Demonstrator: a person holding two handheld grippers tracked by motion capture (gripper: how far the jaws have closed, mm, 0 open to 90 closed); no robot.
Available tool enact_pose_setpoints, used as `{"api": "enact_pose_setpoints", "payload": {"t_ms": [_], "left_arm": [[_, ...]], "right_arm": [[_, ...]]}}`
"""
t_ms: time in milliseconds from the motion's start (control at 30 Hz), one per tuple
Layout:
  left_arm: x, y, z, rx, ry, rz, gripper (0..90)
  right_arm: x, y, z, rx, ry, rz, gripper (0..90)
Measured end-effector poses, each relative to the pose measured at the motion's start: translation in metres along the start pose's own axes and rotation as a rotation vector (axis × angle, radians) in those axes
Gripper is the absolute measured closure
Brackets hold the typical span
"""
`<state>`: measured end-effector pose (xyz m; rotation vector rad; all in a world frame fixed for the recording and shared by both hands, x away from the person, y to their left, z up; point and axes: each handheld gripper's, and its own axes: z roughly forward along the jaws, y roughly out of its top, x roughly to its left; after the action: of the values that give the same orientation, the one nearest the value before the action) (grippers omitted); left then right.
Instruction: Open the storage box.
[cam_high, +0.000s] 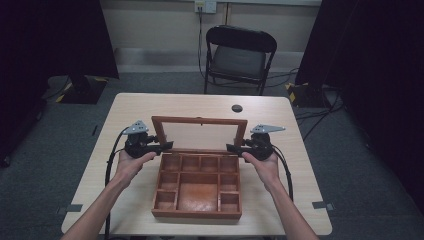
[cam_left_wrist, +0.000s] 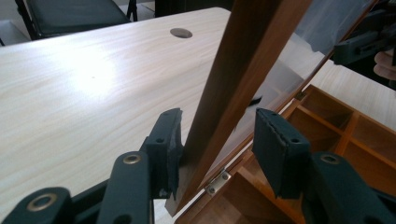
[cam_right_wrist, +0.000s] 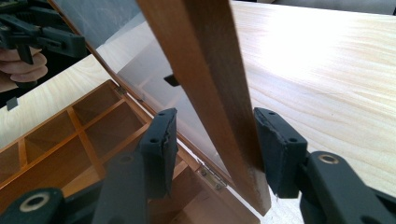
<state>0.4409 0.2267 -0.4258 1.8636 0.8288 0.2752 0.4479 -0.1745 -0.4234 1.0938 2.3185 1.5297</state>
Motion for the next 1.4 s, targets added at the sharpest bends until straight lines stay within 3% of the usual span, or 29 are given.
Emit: {"api": "enact_pose_setpoints", "payload": {"t_ms": [233, 700, 900, 1133, 1400], "left_arm": [[0.002, -0.003, 0.002, 0.001, 0.000, 0.005, 54.0], [0.006, -0.006, 0.007, 0.026, 0.022, 0.004, 55.9], [0.008, -0.007, 0.010, 0.021, 0.045, -0.017, 57.6], [0.016, -0.011, 0.016, 0.023, 0.039, -0.058, 60.2], [0.023, -0.015, 0.022, 0.039, 0.024, -0.093, 56.3]], "right_arm": [[-0.005, -0.003, 0.002, 0.026, -0.004, 0.013, 50.0], [-0.010, -0.005, 0.010, 0.027, 0.005, 0.027, 50.3], [-0.014, -0.006, 0.014, 0.014, -0.003, 0.035, 53.9], [-0.021, -0.006, 0.022, -0.004, -0.023, 0.056, 55.9], [-0.026, -0.011, 0.030, 0.014, -0.032, 0.084, 51.6]]}}
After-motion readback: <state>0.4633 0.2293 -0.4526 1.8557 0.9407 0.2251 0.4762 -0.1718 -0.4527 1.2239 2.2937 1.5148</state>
